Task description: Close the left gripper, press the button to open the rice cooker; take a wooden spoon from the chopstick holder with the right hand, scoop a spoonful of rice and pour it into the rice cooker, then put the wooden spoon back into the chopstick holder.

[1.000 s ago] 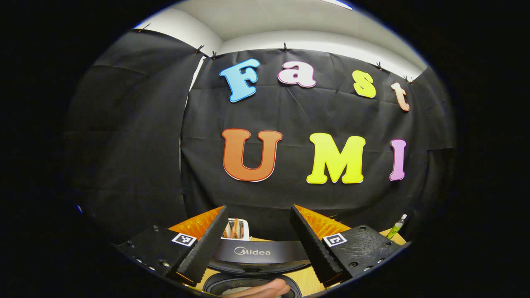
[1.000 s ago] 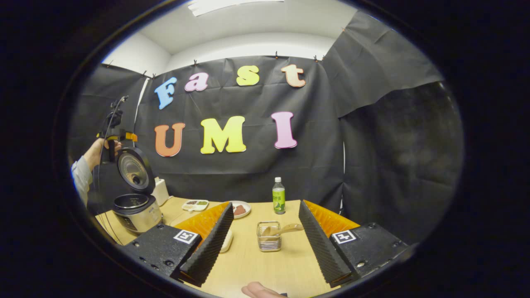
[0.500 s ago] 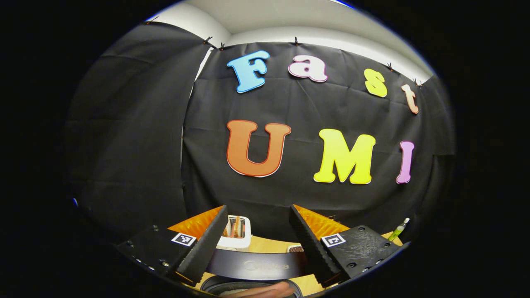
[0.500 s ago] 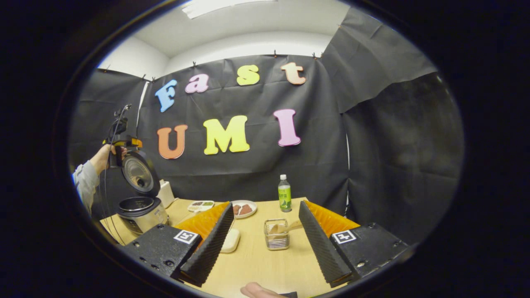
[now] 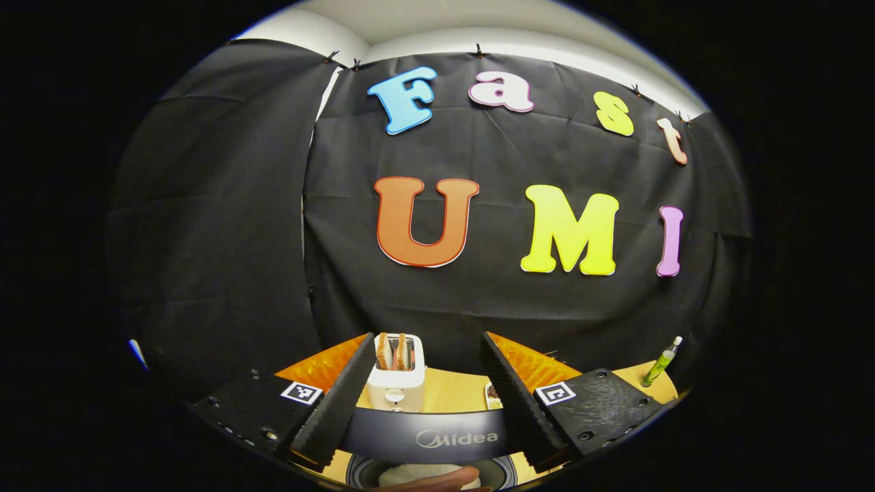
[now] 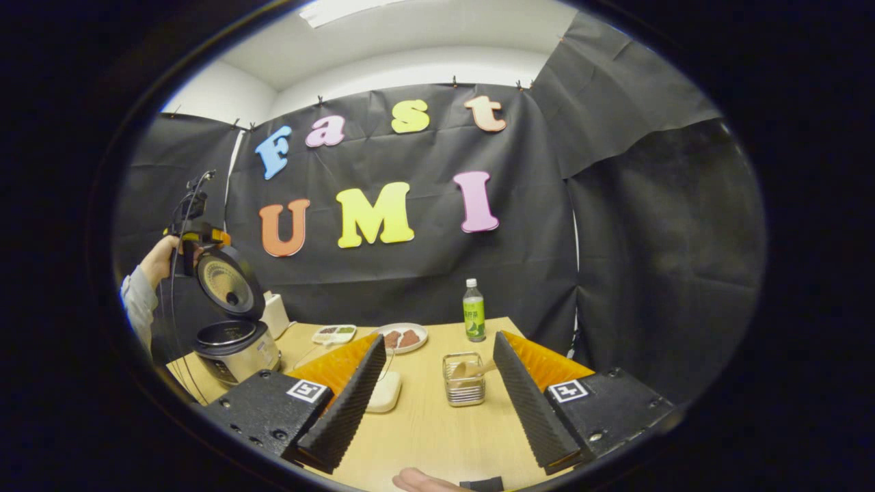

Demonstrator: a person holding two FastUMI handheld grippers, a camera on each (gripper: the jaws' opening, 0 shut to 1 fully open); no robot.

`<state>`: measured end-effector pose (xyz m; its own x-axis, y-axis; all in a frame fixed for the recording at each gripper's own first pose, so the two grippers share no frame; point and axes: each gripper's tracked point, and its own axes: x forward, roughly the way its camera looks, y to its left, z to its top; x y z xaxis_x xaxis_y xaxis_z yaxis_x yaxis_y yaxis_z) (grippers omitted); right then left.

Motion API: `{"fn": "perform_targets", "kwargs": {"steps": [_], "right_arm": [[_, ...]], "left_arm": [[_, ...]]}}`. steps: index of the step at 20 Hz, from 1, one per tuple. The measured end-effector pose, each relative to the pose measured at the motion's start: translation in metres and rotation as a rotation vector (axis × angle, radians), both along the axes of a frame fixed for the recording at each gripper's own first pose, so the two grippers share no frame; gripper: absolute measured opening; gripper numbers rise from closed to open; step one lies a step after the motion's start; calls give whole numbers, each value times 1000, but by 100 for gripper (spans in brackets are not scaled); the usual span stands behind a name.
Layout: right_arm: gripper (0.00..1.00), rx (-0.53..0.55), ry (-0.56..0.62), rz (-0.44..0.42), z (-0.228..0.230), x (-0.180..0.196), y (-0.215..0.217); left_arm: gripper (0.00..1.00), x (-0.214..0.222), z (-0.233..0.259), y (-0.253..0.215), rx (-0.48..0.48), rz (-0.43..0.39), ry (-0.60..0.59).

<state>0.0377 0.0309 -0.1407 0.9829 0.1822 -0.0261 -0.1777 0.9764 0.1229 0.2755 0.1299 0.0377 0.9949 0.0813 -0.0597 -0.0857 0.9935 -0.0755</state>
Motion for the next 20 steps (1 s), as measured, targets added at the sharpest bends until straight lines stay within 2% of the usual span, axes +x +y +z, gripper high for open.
{"fn": "perform_targets", "kwargs": {"steps": [6,20], "right_arm": [[100,-26,12,21,-7,-3,17],[100,-66,15,62,-28,-32,42]], "left_arm": [[99,-34,-25,-6,9,-14,18],[98,-96,-146,-29,37,-88,134]]}}
